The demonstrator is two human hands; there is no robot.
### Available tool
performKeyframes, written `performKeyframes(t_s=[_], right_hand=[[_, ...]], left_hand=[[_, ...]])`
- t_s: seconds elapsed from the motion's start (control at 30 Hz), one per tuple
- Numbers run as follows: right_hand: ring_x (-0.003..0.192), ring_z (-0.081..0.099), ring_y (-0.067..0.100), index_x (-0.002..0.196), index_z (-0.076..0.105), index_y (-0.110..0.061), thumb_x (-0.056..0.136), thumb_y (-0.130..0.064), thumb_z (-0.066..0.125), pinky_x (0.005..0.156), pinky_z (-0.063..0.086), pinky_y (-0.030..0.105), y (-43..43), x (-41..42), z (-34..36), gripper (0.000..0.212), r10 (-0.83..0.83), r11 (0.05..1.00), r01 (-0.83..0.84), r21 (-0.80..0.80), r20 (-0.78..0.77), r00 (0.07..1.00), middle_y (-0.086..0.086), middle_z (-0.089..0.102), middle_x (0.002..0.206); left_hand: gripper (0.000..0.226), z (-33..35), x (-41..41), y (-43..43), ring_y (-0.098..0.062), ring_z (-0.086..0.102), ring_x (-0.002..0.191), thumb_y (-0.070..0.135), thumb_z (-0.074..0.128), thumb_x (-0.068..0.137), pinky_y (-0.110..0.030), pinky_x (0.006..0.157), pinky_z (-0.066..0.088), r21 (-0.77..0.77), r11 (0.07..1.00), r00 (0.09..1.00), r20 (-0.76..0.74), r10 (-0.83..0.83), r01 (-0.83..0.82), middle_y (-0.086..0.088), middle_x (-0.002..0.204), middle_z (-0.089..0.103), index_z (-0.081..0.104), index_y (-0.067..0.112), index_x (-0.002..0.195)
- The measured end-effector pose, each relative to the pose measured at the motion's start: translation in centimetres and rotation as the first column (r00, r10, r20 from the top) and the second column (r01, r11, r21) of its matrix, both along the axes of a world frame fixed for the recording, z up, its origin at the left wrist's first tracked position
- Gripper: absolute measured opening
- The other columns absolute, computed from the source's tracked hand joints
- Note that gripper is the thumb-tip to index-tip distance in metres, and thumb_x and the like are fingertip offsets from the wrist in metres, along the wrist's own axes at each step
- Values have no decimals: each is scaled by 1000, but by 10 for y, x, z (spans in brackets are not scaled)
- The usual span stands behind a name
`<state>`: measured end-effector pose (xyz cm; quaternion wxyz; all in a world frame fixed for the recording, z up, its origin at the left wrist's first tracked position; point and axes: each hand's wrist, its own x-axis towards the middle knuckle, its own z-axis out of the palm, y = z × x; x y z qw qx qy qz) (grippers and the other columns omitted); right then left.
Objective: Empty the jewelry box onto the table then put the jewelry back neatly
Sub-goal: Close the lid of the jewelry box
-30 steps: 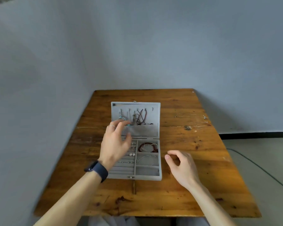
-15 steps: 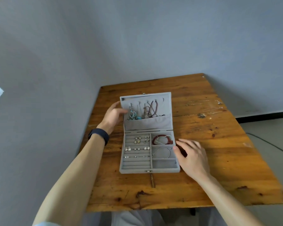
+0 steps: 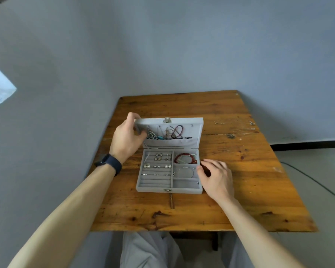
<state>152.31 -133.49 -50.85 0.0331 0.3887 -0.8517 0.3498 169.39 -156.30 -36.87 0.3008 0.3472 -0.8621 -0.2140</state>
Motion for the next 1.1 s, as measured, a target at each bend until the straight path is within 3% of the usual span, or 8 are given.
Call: performKeyframes(t_s=[0.1,0.2,0.37,0.53,0.63,0.83,0.97,1.1], right_hand=[[116,56,17,115,72,-23,92,-54,47,96,48,39,2,1,4,46,26,1000,-27,5,43,999,-7,70,118],[125,50,17,127,63,-31,96,-55,46,100,42,37,6,1,13,42,7,1000,-8,1,256,967,-9,64,128],[137,41,17,142,48,-29,97,-68,24,108,31,37,15,14,45,64,64,972,110,-207,685,726,-8,47,147],[139,38,16,151,32,-30,89,-72,29,105,33,31,24,53,49,76,126,975,22,-222,630,766,-6,38,154],[137,43,20,153,26,-33,88,-71,43,108,41,40,24,71,43,77,103,984,13,-178,627,773,-4,42,152],[129,47,18,153,25,-30,98,-40,55,95,44,29,19,85,38,63,59,982,62,-176,606,793,0,43,150],[137,40,18,154,24,-28,99,-39,53,99,37,27,21,86,35,63,46,987,50,-153,565,824,-2,38,154],[134,45,19,155,21,-28,100,-38,51,94,41,26,22,87,31,63,28,990,52,-132,536,843,0,39,154]], left_hand=[[41,-12,21,20,-23,64,88,23,62,95,-38,65,58,-248,968,987,162,-9,50,0,113,60,50,33,133],[49,-27,41,38,-26,66,87,14,62,94,-36,58,57,-369,923,975,221,-23,105,-6,118,64,52,27,140],[48,-64,74,61,-32,66,95,1,76,79,-42,71,56,-623,757,954,301,2,196,-13,117,68,63,12,124],[42,-82,76,83,-33,67,92,1,69,82,-43,71,56,-659,726,924,371,89,194,-18,120,67,61,9,122],[35,-82,74,86,-33,68,88,6,63,87,-42,70,55,-668,711,903,414,112,218,-20,119,66,60,8,122],[53,-86,86,94,-32,68,86,1,76,75,-42,69,57,-612,723,847,526,71,319,-24,126,63,61,4,126],[64,-83,90,93,-34,68,96,-3,77,72,-42,76,58,-528,781,829,559,25,332,-24,131,60,58,4,132],[58,-85,90,97,-31,59,120,18,61,89,-41,93,53,-410,864,841,541,-28,292,-16,146,52,47,12,145]])
